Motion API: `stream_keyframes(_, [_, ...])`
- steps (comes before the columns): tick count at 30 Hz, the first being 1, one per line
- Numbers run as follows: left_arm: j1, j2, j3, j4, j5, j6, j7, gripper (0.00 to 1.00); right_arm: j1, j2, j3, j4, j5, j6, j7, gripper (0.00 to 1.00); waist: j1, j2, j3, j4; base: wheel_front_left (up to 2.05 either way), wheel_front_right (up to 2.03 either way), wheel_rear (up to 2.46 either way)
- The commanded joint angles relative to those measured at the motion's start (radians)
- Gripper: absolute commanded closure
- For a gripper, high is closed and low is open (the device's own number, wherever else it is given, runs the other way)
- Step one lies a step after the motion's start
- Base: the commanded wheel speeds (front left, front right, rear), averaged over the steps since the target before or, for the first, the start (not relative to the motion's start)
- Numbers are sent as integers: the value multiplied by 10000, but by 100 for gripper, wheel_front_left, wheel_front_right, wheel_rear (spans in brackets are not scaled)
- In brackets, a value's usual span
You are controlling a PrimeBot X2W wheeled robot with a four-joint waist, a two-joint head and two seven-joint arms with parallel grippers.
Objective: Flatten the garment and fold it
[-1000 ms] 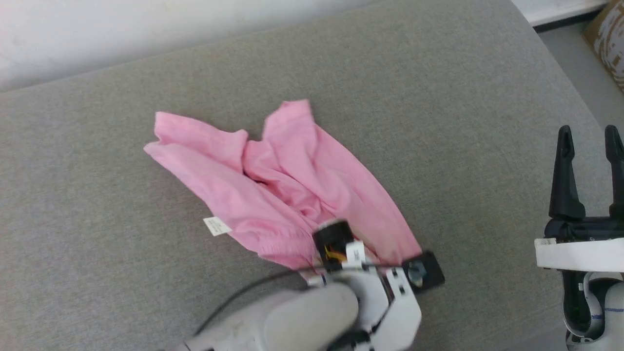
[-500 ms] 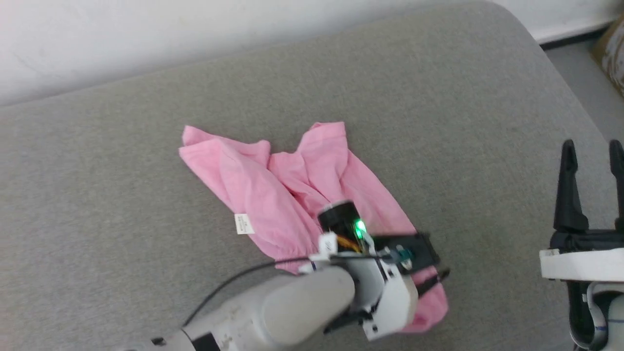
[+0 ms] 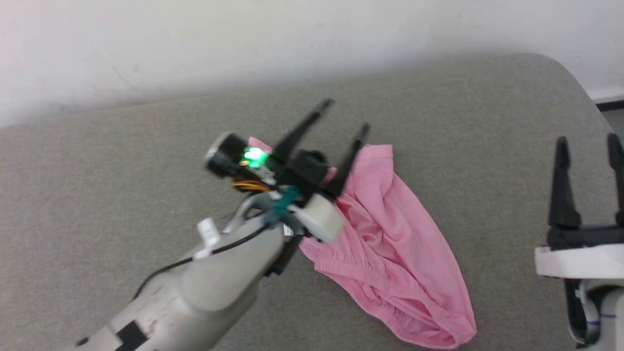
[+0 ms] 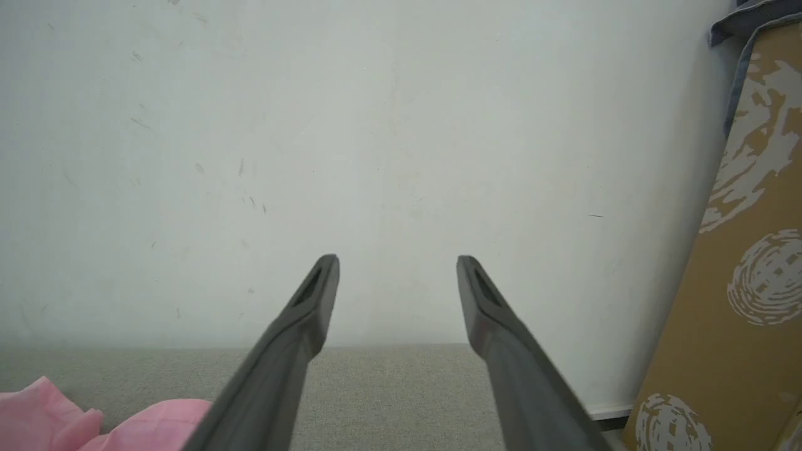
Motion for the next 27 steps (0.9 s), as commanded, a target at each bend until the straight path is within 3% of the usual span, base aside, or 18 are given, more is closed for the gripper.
stream_keyframes(1, [654, 436, 795, -835, 311, 763, -42, 0, -318, -34, 314, -51, -357, -19, -48, 0, 1, 0, -189, 280, 0, 0, 0])
stream_keyframes(2, [654, 436, 795, -835, 311, 763, -42, 0, -318, -34, 314, -51, -357, -19, -48, 0, 1, 0, -189, 280, 0, 0, 0])
stream_keyframes(5, [1615, 1014, 1943, -1855, 581, 1601, -45, 0, -509, -691, 969, 344, -351, -19, -48, 0, 1, 0, -207, 324, 0, 0, 0])
stream_keyframes(10, [3255, 1749, 3632, -2939, 882, 2407, -47, 0, -954, -2641, 2708, 1631, 105, -19, 130, 0, 1, 0, -228, 427, 0, 0, 0])
stream_keyframes(14, [4356, 1969, 4724, -3609, 1259, 2802, -48, 0, -1724, -4365, 4684, 2156, 1439, -19, 1703, 0, 1, 0, -173, 525, 0, 0, 0])
stream_keyframes(17, [5031, 1924, 5243, -3914, 1618, 2931, -48, 0, -2327, -5599, 6382, 2130, 2900, -19, 3301, 0, 1, 0, -103, 649, 0, 0, 0])
stream_keyframes(21, [5623, 1692, 5768, -4269, 2064, 2938, -48, 0, -3182, -6732, 8165, 2105, 4684, -19, 5308, 0, 1, 0, 116, 848, 0, 0, 0])
stream_keyframes(24, [5909, 1415, 6105, -4445, 2247, 2840, -48, 0, -3727, -7186, 9274, 2332, 5685, -19, 6645, 0, 1, 0, 377, 1057, 0, 0, 0])
stream_keyframes(27, [6067, 1159, 6446, -4457, 2387, 2698, -48, 0, -4183, -7083, 10027, 2763, 6341, -19, 7090, 0, 1, 0, 666, 1232, 0, 0, 0])
